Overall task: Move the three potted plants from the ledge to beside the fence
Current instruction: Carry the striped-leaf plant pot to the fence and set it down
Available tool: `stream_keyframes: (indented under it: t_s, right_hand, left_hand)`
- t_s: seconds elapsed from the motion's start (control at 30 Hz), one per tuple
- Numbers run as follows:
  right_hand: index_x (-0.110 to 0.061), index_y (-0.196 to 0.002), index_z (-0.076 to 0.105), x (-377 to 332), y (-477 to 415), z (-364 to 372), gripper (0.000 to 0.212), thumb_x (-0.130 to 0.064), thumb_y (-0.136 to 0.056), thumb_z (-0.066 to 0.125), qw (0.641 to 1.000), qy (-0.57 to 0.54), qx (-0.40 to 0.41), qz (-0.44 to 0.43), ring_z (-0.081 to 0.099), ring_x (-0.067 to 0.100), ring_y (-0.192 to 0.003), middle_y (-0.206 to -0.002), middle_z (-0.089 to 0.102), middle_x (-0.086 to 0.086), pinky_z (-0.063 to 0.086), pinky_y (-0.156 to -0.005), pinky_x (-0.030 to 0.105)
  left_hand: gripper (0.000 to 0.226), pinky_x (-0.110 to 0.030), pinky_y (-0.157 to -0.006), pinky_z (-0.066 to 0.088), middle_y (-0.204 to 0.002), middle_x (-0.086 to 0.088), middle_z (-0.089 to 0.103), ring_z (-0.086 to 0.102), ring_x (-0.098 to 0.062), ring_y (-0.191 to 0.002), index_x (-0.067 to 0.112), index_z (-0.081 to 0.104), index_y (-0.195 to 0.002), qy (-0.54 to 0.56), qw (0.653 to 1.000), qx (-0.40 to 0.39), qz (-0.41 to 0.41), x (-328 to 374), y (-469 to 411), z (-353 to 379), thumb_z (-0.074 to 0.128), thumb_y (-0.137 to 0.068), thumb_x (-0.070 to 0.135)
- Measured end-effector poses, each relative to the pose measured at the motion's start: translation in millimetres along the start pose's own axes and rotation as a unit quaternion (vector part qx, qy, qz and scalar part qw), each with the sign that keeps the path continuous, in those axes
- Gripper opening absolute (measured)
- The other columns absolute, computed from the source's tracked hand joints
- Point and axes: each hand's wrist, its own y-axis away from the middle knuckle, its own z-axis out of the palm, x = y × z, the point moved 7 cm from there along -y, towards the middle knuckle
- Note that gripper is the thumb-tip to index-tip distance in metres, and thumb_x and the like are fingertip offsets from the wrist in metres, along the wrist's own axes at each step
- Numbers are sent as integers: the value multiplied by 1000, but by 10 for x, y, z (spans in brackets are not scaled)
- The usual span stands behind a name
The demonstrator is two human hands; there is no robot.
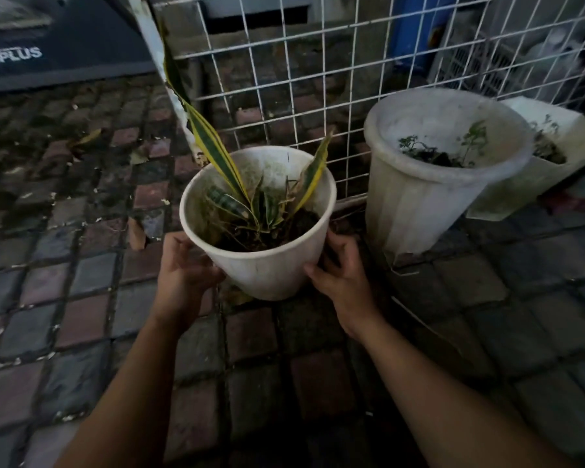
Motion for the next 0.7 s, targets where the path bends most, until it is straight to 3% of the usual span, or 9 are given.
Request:
stream_keyframes:
  t_s: [0.1, 0.2, 0.27, 0.33, 0.43, 0.5, 0.57, 0.63, 0.7]
  right_hand:
    - [-19, -120, 56, -108, 11, 42, 43, -21, -80, 71, 1000, 19, 12, 1, 64, 12, -119, -125, 67, -2, 54, -92, 30]
    - [-29, -118, 59, -370, -83, 71, 39, -23, -79, 57, 999, -16, 52, -3, 61, 20, -117, -119, 68, -1, 50, -95, 45]
    - [-33, -126, 56, -628, -189, 79, 45, -29, -81, 56, 997, -26, 68, -25, 61, 20, -117, -119, 66, -4, 48, -100, 45]
    - [-32, -140, 47, -866, -248, 163, 57, -35, -84, 60, 996, 47, 58, -50, 63, 7, -110, -117, 62, -14, 51, -98, 34]
    - [-24, -158, 34, -968, -252, 320, 76, -25, -92, 71, 977, 197, 47, -66, 60, 1, -113, -125, 58, -19, 47, -91, 18]
    - [-19, -162, 29, -935, -223, 353, 78, -8, -95, 66, 964, 249, 61, -67, 55, 19, -133, -147, 56, 0, 49, -107, 33]
    - [-19, -164, 25, -909, -208, 355, 77, -2, -97, 57, 958, 270, 68, -65, 47, 27, -144, -160, 47, 10, 42, -118, 46]
    - [-20, -165, 26, -914, -233, 341, 74, -2, -98, 54, 954, 285, 66, -63, 50, 28, -142, -159, 48, 11, 43, -116, 48]
    - [-23, -165, 27, -935, -273, 341, 74, -2, -99, 52, 953, 292, 50, -69, 56, 25, -133, -155, 54, 9, 48, -111, 46]
  left_hand:
    - [26, -34, -63, 60, -115, -5, 66, 66, -26, -96, 20, 57, -113, 71, 997, 10, -2, 258, -17, -6, 48, -94, 4]
    - [65, -40, -74, 53, -123, -4, 65, 66, -22, -99, 25, 57, -131, 65, 998, 21, -15, 503, -87, -12, 75, -70, 39]
    - [58, -38, -74, 52, -126, 5, 67, 66, -23, -104, 28, 58, -136, 0, 1000, 20, -11, 565, -157, 40, 69, -80, 36]
    - [46, -37, -71, 57, -122, 11, 70, 69, -28, -109, 29, 57, -139, -55, 998, 27, -1, 521, -230, 67, 58, -97, 11]
    - [62, -26, -62, 62, -108, 25, 75, 76, -8, -94, 38, 64, -128, -93, 994, 49, 3, 438, -230, 92, 44, -95, -12]
    - [68, -20, -65, 62, -106, 33, 75, 75, 2, -93, 44, 67, -121, -105, 992, 67, 9, 438, -203, 97, 42, -93, -13]
    - [68, -24, -73, 63, -115, 25, 75, 74, -5, -104, 44, 66, -124, -104, 991, 80, 21, 441, -186, 99, 43, -91, -11]
    - [64, -29, -83, 63, -122, 19, 72, 72, -13, -114, 40, 63, -129, -95, 990, 93, 35, 436, -160, 101, 46, -87, -6]
    - [60, -23, -83, 62, -116, 21, 75, 73, -3, -109, 35, 64, -129, -83, 989, 114, 48, 423, -126, 104, 49, -84, -2]
